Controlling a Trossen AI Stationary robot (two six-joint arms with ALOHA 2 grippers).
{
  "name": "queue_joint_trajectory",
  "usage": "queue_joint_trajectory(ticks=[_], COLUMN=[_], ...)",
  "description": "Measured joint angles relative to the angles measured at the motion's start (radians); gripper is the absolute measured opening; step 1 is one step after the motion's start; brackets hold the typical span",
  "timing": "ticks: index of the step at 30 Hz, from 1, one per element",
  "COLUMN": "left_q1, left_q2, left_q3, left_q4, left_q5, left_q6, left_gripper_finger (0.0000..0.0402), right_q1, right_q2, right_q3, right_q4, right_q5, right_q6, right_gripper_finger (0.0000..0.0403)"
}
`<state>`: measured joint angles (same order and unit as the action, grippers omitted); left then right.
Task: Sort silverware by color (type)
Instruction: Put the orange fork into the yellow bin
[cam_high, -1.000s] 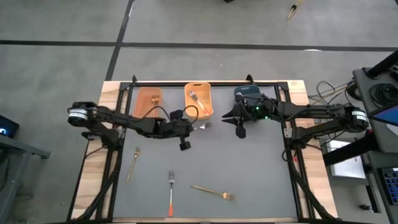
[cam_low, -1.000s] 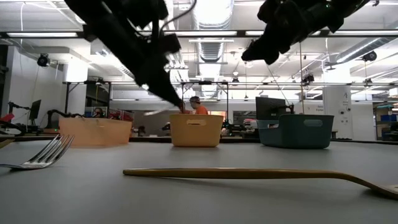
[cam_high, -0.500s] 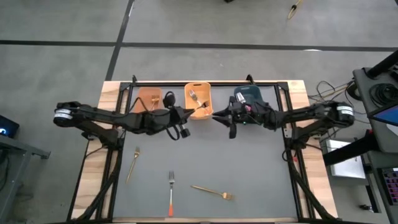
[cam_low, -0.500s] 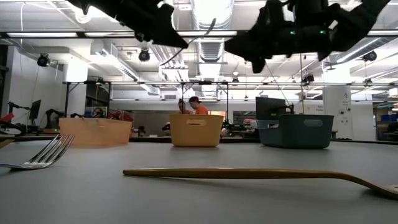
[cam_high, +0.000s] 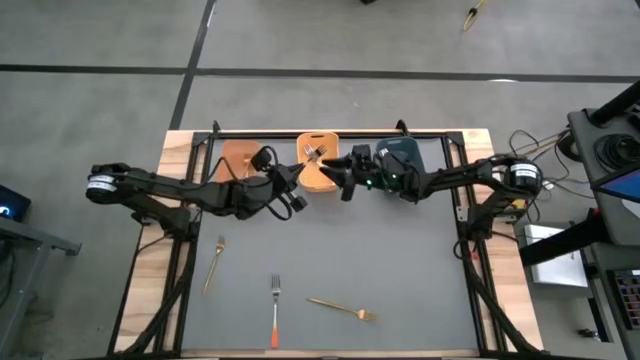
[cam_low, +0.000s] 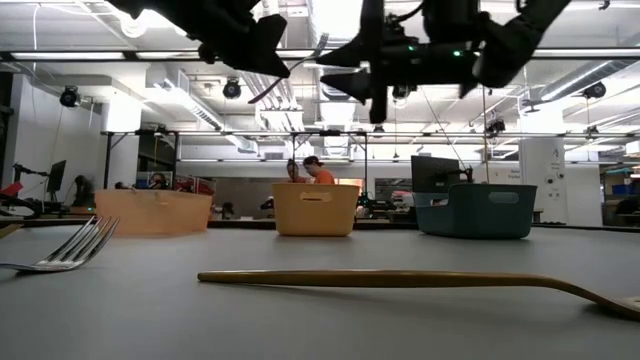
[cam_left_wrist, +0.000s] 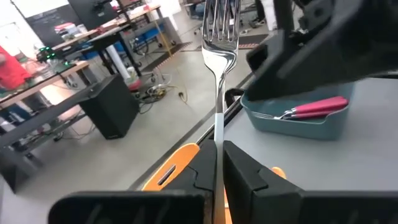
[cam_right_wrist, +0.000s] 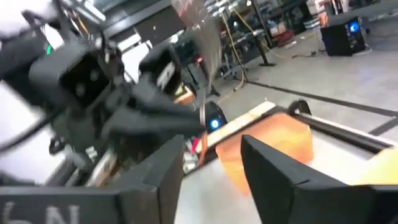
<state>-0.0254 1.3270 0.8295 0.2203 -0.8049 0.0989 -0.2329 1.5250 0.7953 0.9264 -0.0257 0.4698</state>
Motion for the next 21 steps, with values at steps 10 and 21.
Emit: queue_joint_trajectory(ticks=[10, 21], left_q1=[0.001, 0.001], left_q2=[0.008, 0.008], left_q3=[0.0, -0.001], left_q4=[-0.005, -0.008], left_q5=[-0.102, -0.094], left_q6=[-0.033, -0.056], left_gripper_finger=[0.0, 0.0], right_q1=[-0.002, -0.013], right_q2=[0.093, 0.192], right_q3=[0.16, 0.291], right_q4=[-0.036, -0.063], right_q5=[0.069, 0.108], right_q6=[0.035, -0.041], right_gripper_finger=[0.0194, 0.0176])
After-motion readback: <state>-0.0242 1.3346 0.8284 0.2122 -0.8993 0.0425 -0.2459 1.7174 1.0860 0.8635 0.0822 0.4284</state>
